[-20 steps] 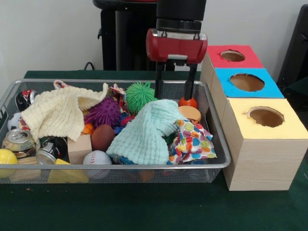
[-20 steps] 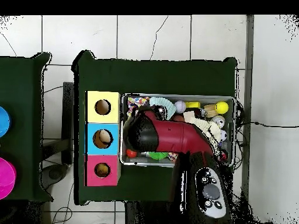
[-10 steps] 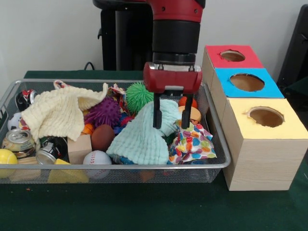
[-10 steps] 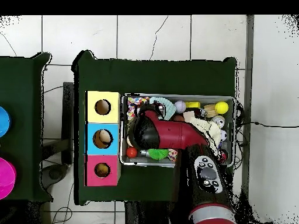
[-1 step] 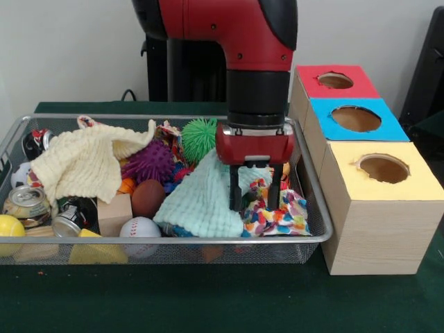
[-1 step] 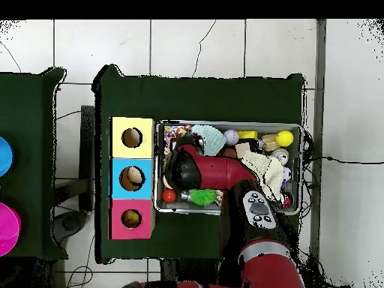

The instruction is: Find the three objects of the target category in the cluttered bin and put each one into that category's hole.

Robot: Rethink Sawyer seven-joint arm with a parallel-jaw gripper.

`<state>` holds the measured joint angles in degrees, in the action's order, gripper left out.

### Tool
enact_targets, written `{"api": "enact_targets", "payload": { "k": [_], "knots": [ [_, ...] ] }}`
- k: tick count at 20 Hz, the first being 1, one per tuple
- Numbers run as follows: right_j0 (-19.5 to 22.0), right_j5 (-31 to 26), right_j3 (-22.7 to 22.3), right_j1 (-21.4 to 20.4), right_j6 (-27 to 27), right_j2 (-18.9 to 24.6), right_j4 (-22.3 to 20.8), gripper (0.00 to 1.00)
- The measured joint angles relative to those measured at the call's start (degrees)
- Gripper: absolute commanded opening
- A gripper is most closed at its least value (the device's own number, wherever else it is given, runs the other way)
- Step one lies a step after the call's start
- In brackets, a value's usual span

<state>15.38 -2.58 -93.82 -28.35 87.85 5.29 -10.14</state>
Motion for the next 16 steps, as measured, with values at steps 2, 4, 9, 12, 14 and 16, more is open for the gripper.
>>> {"api": "enact_targets", "payload": {
  "k": [2, 4, 9, 12, 14, 16],
  "knots": [
    [-0.1, 0.2, 0.5, 1.2, 0.0, 0.0, 0.0, 1.00],
    [-0.6, 0.3, 1.3, 2.7, 0.0, -0.4, 0.0, 1.00],
    [-4.1, 0.6, 3.9, 5.5, 0.0, -4.0, 0.0, 1.00],
    [-6.5, 0.8, 5.1, 6.1, 0.0, -6.4, 0.0, 1.00],
    [-8.0, 0.7, 5.6, 6.2, 0.0, -8.0, 0.0, 1.00],
    [-8.8, 0.7, 5.8, 6.1, 0.0, -9.1, -0.6, 1.00]
  ]
}}
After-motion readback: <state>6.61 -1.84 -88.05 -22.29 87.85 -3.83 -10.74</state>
